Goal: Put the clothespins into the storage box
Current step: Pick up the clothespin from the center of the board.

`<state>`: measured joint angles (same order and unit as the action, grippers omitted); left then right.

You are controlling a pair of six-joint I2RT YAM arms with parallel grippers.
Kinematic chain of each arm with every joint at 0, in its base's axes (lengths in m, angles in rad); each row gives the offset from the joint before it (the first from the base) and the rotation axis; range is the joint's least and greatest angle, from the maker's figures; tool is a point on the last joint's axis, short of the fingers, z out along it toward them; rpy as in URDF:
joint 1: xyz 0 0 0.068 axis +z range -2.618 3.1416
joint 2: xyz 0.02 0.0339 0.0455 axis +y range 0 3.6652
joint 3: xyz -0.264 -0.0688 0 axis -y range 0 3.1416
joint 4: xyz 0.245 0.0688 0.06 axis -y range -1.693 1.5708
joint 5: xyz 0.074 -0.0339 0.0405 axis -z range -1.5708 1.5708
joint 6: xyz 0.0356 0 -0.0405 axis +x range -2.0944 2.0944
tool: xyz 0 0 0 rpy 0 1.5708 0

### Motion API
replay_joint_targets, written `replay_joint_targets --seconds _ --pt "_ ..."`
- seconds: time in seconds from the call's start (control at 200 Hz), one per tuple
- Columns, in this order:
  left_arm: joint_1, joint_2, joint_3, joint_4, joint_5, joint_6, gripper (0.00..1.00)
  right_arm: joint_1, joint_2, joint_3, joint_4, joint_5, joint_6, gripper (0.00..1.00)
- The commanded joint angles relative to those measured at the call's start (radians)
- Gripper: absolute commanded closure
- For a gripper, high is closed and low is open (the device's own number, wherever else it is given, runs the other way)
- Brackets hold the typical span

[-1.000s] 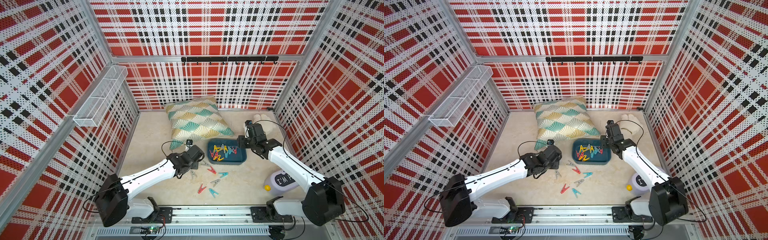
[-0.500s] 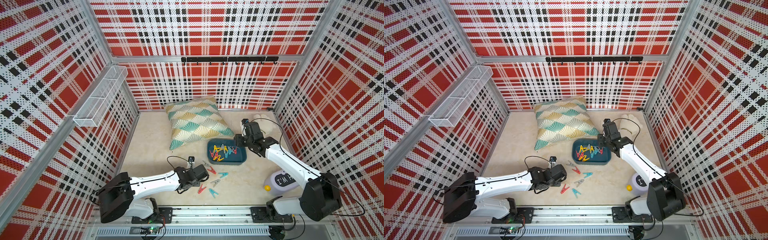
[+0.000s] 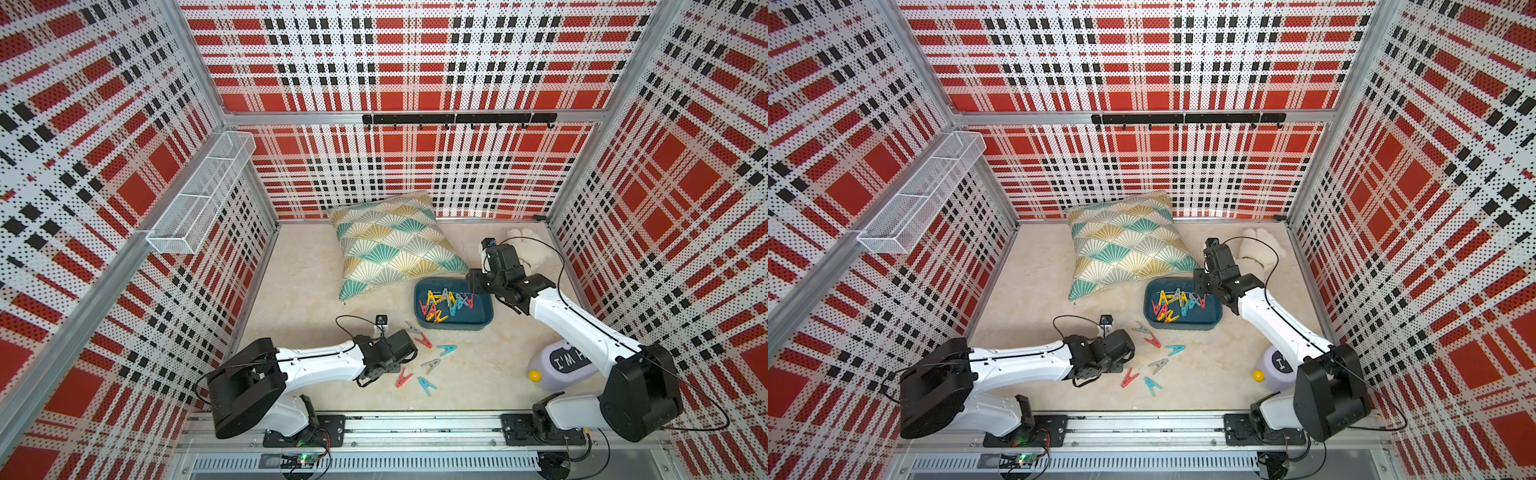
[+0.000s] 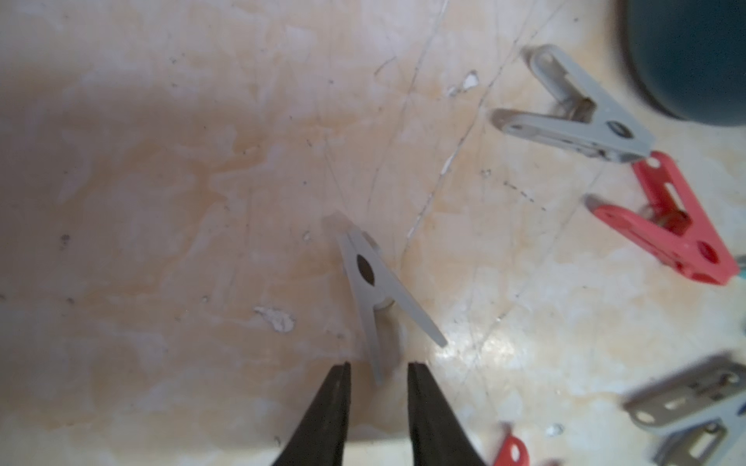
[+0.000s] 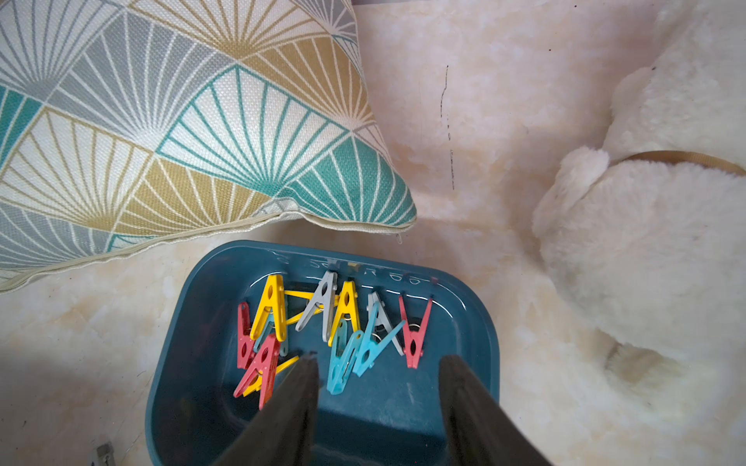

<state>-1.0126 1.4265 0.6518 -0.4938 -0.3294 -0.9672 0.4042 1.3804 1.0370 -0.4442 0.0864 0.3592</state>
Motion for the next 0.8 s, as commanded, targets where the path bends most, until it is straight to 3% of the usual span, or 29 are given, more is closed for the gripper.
replay_joint_targets --seconds 0.0,0.311,0.511,0.621,0.792 --pt "0.03 0.014 -0.023 0.06 0.015 0.038 0.72 0.008 -0.003 0.031 -0.005 0.011 0.003 0.45" --pt "0.051 0.039 -0.022 0.116 0.053 0.096 0.9 0.012 0.003 0.034 -0.009 0.007 0.006 0.45" --pt "0.063 0.042 -0.006 0.1 0.055 0.123 0.95 0.016 -0.003 0.041 -0.023 0.006 0.002 0.45" --pt "0.062 0.005 0.077 0.053 0.021 0.154 0.96 0.017 -0.013 0.041 -0.03 0.014 0.0 0.45" --pt "0.062 -0.012 0.315 0.004 -0.03 0.231 0.96 0.017 -0.015 0.033 -0.038 0.026 0.001 0.45"
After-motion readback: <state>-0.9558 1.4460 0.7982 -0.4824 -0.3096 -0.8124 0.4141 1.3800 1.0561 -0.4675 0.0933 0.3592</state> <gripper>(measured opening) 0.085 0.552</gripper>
